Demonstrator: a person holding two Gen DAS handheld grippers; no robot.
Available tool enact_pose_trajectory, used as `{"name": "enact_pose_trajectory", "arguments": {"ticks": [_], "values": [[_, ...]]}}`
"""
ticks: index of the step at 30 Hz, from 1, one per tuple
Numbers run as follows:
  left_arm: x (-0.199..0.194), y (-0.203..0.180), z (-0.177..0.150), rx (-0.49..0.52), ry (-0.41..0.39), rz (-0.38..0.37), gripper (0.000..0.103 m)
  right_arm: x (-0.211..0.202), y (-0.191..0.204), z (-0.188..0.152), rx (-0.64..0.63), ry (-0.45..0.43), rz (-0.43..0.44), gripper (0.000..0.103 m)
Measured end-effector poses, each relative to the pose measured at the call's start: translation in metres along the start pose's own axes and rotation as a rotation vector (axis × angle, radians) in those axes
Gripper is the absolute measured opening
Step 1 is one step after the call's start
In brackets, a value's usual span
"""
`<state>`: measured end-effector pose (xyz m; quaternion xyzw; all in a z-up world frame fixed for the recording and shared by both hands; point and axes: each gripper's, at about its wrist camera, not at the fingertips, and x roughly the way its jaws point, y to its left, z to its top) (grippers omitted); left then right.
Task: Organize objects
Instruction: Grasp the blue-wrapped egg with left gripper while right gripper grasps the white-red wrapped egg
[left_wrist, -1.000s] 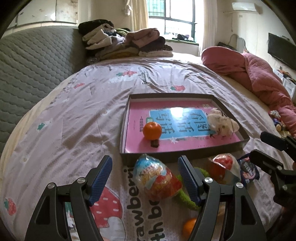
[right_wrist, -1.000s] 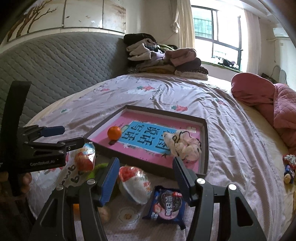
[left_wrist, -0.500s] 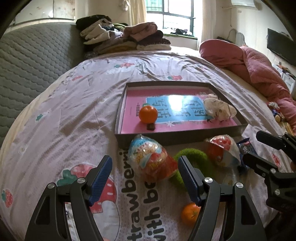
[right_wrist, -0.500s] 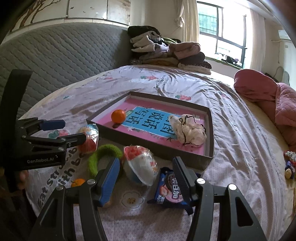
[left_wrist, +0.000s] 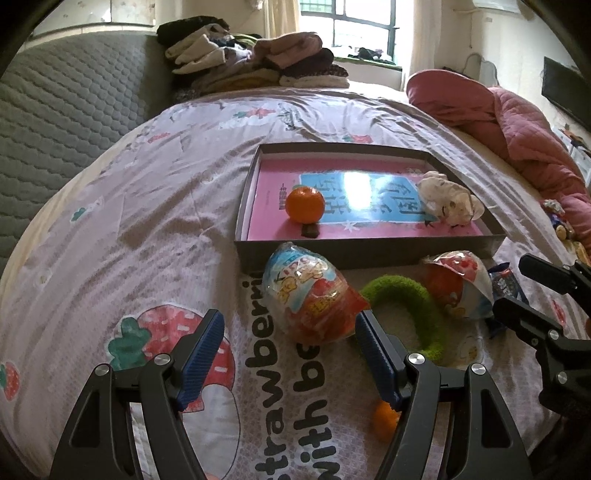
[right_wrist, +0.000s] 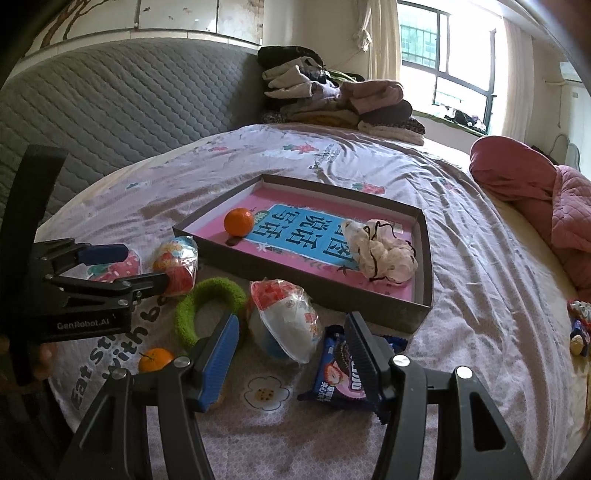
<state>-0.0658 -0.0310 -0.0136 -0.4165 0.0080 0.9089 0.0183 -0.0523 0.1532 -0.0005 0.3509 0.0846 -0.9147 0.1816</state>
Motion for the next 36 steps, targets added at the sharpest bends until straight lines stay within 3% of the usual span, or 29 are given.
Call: {"name": "enact_pose_trajectory", "arguments": {"ticks": [23,36], "values": [[0.032,0.001,0.017,-0.053,0.023,0.01,0.075,0.03,0.001,0.002,-0.015,0.046,-0.018,0.059],[0.058,0.014,0.021,-0.128,0.079,-0.035,0.075,0.051,-0.006,0.004,0.026,0.08,0.051,0.059]]}}
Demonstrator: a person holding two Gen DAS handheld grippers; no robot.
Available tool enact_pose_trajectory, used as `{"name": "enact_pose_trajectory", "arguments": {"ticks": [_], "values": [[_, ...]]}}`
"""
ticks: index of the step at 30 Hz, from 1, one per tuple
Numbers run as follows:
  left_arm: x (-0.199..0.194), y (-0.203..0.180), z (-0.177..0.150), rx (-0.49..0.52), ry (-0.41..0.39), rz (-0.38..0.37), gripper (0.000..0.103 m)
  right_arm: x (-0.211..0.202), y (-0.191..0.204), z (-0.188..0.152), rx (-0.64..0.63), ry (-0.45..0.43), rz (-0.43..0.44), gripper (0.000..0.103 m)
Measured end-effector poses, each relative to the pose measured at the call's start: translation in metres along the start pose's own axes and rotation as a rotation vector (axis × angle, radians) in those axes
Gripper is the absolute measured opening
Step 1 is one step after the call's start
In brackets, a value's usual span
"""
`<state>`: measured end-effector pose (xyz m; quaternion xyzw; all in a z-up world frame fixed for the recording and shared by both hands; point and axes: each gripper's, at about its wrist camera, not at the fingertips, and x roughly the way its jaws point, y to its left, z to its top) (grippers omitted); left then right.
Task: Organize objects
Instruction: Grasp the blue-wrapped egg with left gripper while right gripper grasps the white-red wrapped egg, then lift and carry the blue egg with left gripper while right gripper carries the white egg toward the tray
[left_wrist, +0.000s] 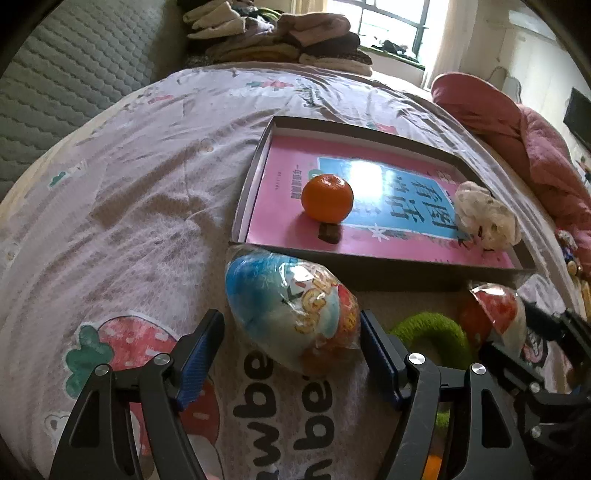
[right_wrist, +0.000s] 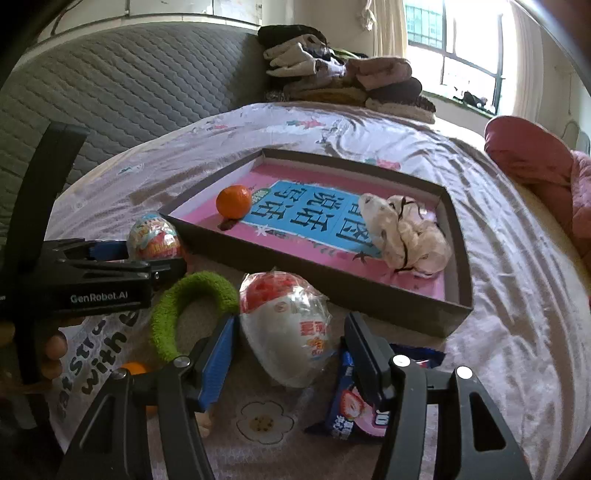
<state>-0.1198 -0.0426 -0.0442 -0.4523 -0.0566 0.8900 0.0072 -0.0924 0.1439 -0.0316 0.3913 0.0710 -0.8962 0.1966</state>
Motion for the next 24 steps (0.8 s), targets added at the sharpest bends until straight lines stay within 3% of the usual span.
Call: {"name": "enact_pose_trajectory", "arguments": {"ticks": [6,7,11,24], "values": [[0.004,0.004,0.003,-0.021,-0.001,-0.044,0.074,0.003,-0.001,-0.001,0.009,-0.003,0.032,0.055],[0.005,0.003,0.004,-0.019,0.0,-0.047,0.073,0.003,-0.001,-0.001,0.013,-0.002,0.042,0.051],[0.007,0.002,0.003,-0.019,0.007,-0.061,0.063,0.002,-0.001,-0.002,0.018,-0.006,0.043,0.051],[-0.014,-0.009,-0.001,0.037,-0.059,-0.063,0.062,-0.013,-0.003,0.0,0.025,-0.054,0.031,0.051]]}}
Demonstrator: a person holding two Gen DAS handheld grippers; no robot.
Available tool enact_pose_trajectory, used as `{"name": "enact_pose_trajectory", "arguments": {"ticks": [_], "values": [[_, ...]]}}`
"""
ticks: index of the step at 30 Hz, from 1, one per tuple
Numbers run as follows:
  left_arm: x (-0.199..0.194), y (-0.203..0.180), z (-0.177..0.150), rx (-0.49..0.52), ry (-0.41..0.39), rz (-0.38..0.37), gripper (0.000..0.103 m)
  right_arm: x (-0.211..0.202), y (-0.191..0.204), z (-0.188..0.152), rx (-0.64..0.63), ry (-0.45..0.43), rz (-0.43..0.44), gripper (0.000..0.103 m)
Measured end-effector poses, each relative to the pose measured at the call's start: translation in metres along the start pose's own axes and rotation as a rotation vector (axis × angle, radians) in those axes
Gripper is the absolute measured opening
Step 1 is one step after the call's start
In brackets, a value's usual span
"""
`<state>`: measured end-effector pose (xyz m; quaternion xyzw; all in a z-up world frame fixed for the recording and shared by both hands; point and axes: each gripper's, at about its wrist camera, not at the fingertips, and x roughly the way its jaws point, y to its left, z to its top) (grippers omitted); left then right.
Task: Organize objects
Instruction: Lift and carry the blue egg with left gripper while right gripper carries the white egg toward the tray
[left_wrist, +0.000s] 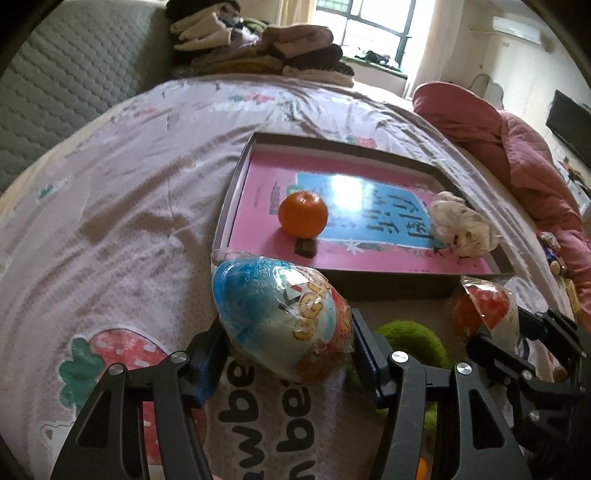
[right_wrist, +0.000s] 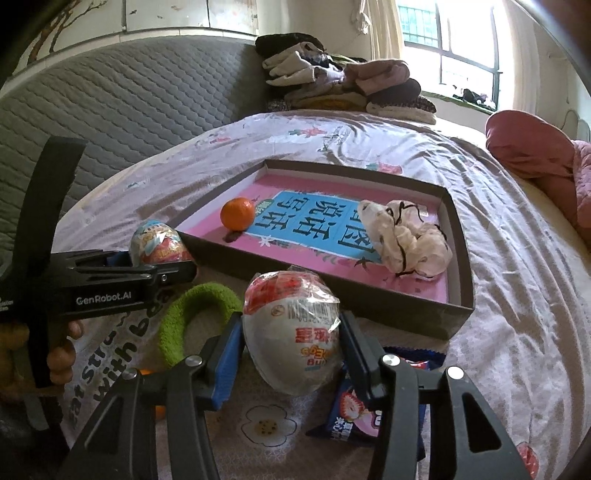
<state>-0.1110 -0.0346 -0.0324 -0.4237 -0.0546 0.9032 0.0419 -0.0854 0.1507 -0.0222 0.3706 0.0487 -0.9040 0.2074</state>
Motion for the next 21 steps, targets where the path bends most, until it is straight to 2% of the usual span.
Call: {"name": "enact_pose_trajectory", "arguments": {"ticks": [7,14,21], "values": [[-0.017,-0.007,-0.003,0.042,-0.032,-0.02,0.062,-0.003,0.0,0.001,0.006,-0.008,0.011,0.051],[-0.027,-0.018,-0.007,0.096,-0.063,-0.007,0.062,-0.01,0.003,0.002,0.001,-0.034,0.021,0.051],[-0.036,-0.019,-0.009,0.106,-0.077,-0.02,0.062,-0.018,0.004,0.002,-0.006,-0.062,0.018,0.051]]}}
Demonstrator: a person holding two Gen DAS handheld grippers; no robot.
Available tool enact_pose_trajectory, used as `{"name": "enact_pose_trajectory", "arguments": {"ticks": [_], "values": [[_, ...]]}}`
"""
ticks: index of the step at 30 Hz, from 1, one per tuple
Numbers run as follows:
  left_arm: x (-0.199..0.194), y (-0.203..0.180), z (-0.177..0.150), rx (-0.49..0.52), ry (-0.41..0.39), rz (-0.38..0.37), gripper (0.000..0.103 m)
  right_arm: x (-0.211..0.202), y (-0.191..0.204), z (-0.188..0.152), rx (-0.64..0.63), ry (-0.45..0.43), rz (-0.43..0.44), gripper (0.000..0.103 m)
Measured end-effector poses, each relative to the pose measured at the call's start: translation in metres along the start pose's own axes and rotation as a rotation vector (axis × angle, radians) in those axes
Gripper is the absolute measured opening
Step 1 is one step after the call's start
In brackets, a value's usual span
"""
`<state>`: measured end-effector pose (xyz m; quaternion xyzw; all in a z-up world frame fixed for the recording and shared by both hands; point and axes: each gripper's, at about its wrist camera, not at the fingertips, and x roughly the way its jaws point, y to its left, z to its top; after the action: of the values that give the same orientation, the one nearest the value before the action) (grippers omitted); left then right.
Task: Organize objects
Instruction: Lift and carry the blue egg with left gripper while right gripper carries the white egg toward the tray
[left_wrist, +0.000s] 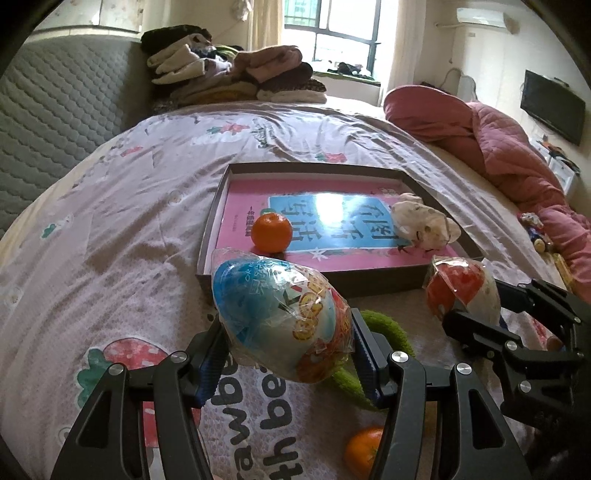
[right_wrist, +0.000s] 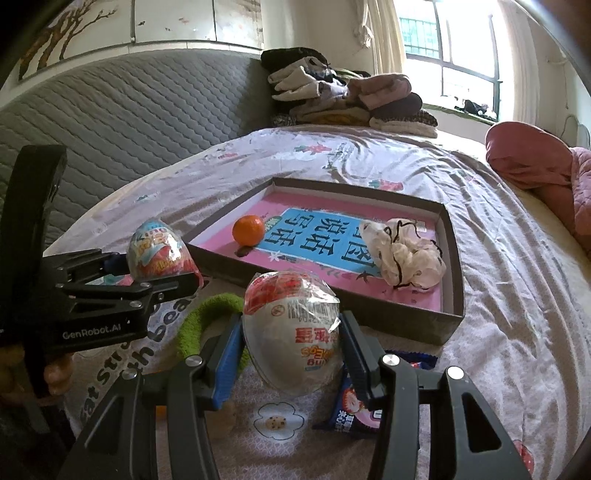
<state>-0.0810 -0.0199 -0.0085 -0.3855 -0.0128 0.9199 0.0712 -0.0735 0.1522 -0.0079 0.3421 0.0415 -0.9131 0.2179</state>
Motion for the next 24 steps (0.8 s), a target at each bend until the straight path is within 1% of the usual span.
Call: {"name": "enact_pose_trajectory", "arguments": {"ticks": [12,16,20,24], "values": [[-0.01,-0.003,-0.002,0.006,-0.022,-0.009,0.062,-0.003,0.001,-0.001,-0.001,-0.013,-0.002,0.051],[-0.015,-0.005,-0.001,0.013,-0.044,-0.002,0.062,-0.008,0.001,0.002,0.0,-0.039,-0.012,0.051],[-0.014,-0.005,-0.001,0.012,-0.042,-0.004,0.062,-0.013,-0.001,0.003,0.008,-0.063,-0.015,0.051],[-0.017,-0.006,0.0,0.02,-0.058,0.007,0.062,-0.017,-0.001,0.005,0.01,-0.081,-0.016,0.051]]}}
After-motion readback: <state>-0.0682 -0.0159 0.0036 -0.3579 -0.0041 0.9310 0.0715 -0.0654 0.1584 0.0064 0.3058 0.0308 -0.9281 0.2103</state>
